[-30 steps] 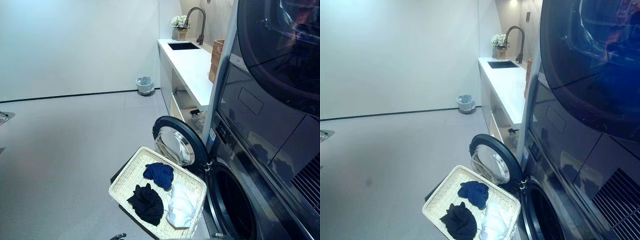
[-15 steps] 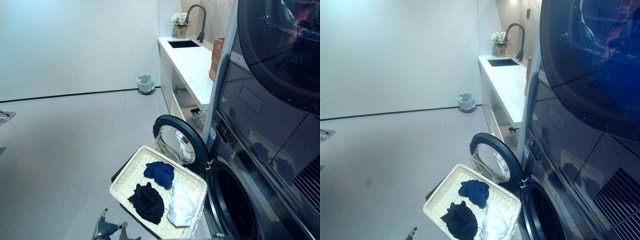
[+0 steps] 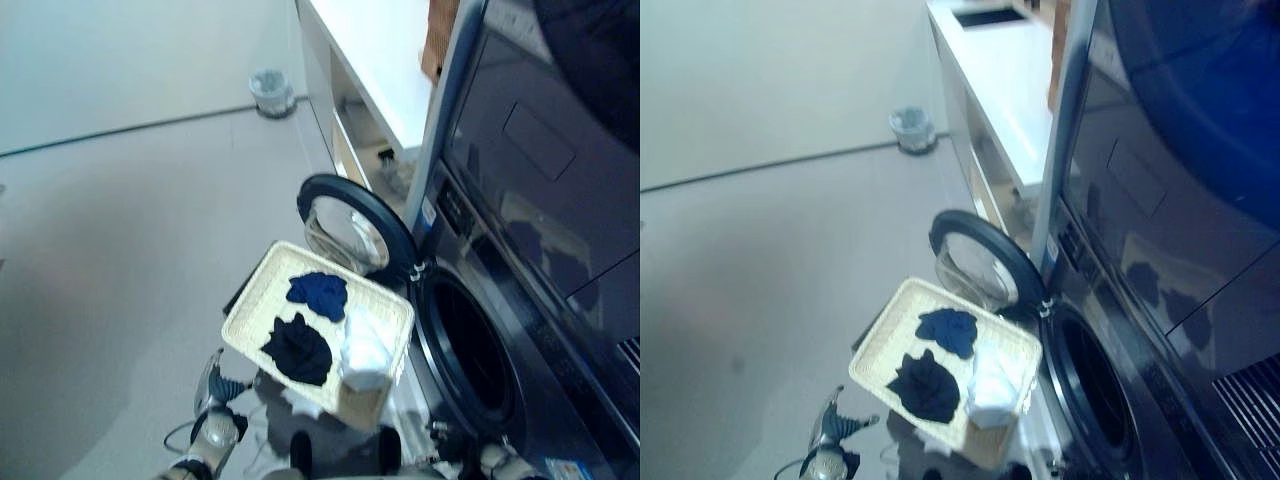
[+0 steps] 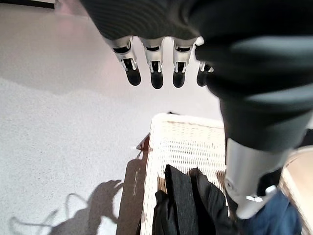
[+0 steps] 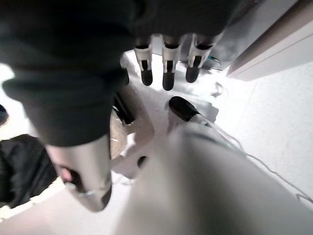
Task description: Put the clothes into the washing machine.
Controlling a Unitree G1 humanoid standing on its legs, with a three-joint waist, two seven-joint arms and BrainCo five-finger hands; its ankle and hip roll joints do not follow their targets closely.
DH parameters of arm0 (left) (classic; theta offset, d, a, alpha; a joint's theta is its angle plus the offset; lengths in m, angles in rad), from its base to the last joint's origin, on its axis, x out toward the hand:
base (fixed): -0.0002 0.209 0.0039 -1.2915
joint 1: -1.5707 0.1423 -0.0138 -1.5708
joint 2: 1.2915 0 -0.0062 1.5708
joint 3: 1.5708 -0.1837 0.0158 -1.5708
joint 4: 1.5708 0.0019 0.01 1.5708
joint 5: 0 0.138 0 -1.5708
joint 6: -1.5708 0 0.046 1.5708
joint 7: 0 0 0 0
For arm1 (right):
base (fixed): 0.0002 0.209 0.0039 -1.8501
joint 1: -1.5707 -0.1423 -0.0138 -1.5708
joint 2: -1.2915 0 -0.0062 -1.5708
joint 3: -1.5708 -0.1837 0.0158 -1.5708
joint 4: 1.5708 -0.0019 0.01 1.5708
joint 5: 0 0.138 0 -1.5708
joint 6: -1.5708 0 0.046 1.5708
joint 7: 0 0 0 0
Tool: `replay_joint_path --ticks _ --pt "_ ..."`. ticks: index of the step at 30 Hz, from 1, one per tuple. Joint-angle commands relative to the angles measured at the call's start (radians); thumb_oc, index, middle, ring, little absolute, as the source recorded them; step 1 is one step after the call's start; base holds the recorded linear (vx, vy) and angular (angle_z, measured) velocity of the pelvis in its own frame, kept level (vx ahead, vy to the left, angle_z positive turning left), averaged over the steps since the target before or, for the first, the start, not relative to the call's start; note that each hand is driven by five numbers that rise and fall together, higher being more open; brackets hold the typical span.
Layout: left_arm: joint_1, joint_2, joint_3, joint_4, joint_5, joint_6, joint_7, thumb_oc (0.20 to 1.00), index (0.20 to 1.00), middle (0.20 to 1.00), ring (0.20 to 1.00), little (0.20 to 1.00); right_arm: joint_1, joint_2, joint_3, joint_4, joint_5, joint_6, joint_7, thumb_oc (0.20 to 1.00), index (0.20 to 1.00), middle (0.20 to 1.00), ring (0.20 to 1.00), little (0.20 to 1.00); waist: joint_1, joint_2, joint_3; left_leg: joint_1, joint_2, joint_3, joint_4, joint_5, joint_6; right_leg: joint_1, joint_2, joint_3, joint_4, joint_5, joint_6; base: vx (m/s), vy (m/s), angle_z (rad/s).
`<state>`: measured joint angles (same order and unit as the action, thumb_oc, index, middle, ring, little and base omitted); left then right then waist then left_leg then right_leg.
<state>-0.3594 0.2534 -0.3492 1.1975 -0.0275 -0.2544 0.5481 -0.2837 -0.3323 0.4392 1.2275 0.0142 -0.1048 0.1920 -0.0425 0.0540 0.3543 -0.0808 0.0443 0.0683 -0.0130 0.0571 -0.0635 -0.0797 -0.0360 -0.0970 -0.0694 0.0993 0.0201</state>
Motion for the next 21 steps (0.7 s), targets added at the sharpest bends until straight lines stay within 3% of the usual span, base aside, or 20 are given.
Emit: replay_joint_path --ticks 1,11,21 --pt "-0.08 0.045 -0.015 0.025 -0.061 0.0 0.016 1.0 1.0 1.0 1.0 1.0 -0.055 0.02 0.047 -0.032 0.07 -0.037 -0.011 1.0 1.0 1.0 1.0 1.0 -0.023 -0.068 0.043 -0.068 -0.121 0.055 0.13 -0.12 0.084 -0.089 0.015 0.112 0.079 -0.043 0.051 -0.11 0.085 -0.17" --pt "-0.318 0.155 -0.022 0.07 -0.102 0.083 -0.02 1.0 1.0 1.0 1.0 1.0 -0.181 0.022 0.092 -0.098 0.149 -0.027 -0.015 1.0 1.0 1.0 1.0 1.0 -0.072 -0.111 0.163 -0.28 -0.133 0.079 0.234 -0.117 0.085 -0.328 0.018 0.163 0.149 0.003 0.065 -0.09 0.054 -0.17" --pt "-0.49 0.185 -0.086 0.15 -0.117 0.154 -0.066 1.0 1.0 1.0 1.0 1.0 -0.235 0.004 0.132 -0.15 0.224 -0.029 -0.043 1.0 1.0 1.0 1.0 1.0 -0.122 -0.113 0.166 -0.477 -0.146 0.087 0.321 -0.114 0.07 -0.521 0.011 0.155 0.195 0.021 0.053 -0.02 0.055 -0.08"
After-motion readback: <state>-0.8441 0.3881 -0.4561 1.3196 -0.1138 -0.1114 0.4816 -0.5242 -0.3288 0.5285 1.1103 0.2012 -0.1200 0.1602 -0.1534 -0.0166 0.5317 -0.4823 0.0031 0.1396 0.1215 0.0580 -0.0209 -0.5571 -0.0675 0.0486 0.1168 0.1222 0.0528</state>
